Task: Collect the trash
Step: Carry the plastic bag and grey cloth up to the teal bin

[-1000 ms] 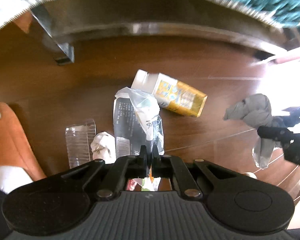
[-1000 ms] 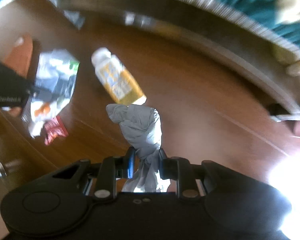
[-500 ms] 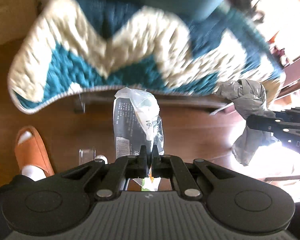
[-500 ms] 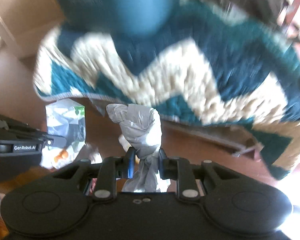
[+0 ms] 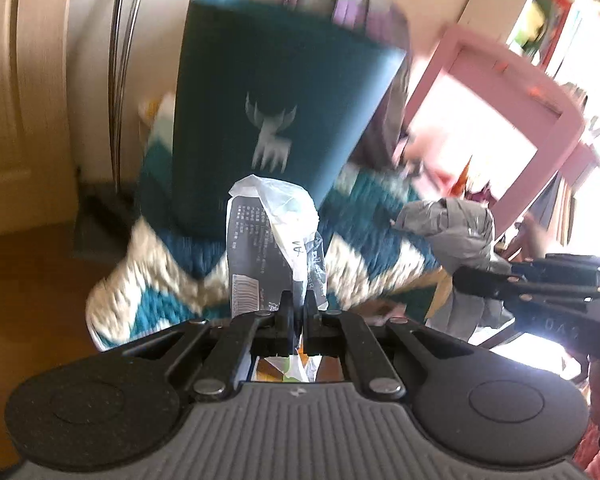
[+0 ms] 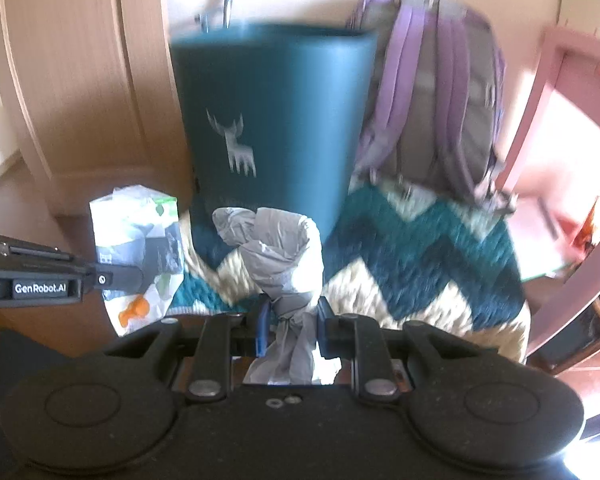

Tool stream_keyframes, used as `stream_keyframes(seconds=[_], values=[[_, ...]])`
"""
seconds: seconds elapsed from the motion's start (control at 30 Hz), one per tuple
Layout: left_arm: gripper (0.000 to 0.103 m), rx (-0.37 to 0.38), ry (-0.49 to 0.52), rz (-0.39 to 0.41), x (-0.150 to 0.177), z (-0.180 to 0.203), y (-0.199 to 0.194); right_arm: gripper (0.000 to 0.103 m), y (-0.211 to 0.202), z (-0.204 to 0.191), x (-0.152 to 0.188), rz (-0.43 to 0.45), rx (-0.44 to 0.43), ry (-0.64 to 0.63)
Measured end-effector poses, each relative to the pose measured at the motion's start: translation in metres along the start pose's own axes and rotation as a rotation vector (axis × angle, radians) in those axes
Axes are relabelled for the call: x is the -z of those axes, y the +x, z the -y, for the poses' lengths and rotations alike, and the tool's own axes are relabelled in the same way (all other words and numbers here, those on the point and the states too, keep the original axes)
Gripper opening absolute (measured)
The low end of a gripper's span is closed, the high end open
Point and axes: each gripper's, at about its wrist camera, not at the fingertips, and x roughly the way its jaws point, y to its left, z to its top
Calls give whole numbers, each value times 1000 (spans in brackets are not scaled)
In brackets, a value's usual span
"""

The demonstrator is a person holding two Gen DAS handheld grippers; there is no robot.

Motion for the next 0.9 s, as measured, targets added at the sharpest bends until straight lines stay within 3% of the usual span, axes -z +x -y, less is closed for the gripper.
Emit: stream_keyframes(seconds=[0.27,0.53,0.9], values=[[4,-14,67,175,-62,15,-57,21,-42,-12,-53,148,44,-17],[4,-44,124,295,-127,31,-85,21,-54,-13,-108,263,85,-4],[4,-71,125,321,-195,29,-64,21,-32,-7,-164,321,100,31]])
